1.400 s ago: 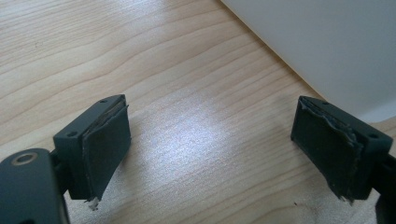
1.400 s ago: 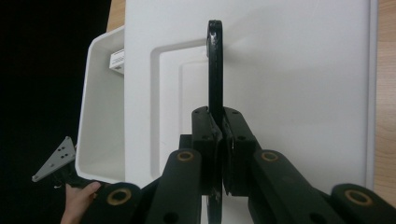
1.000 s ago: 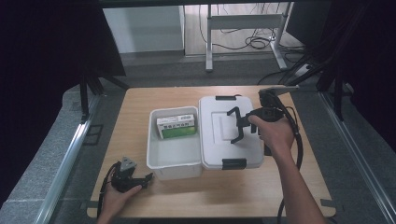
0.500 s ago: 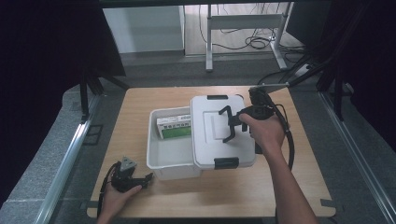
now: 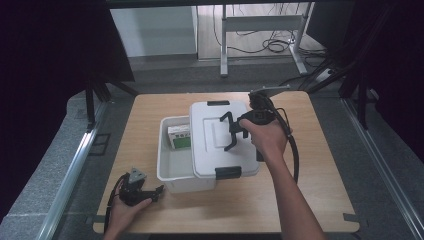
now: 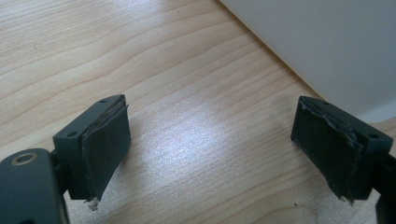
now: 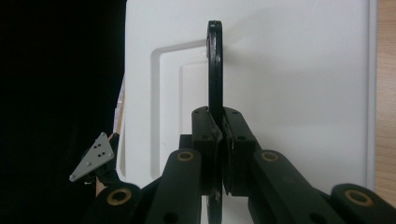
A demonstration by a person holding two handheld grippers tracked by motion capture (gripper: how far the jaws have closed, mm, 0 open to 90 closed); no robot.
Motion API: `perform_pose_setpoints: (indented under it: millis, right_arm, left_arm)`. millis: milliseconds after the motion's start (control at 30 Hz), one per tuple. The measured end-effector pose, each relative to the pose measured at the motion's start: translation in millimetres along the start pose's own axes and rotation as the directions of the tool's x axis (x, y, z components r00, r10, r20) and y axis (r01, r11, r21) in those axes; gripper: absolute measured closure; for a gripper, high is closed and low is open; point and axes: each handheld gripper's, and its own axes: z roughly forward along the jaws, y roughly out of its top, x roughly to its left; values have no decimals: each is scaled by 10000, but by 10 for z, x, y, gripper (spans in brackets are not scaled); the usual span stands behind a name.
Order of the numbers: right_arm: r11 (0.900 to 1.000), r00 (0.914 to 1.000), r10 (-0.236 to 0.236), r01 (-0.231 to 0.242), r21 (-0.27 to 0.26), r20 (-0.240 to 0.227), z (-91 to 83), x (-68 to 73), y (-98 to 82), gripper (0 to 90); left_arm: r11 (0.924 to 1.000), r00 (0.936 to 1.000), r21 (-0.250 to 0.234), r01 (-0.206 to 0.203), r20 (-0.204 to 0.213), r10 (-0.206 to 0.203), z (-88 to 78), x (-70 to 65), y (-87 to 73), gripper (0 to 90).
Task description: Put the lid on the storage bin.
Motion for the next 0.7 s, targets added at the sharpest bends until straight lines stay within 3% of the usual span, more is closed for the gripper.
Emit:
perform_pose_setpoints:
  millis: [700]
  right_arm:
    - [9993, 9998, 12, -4, 382, -212, 332, 292, 28, 853]
  left_arm:
    - [10000, 10000, 2, -33, 35, 33, 10, 1, 11, 115]
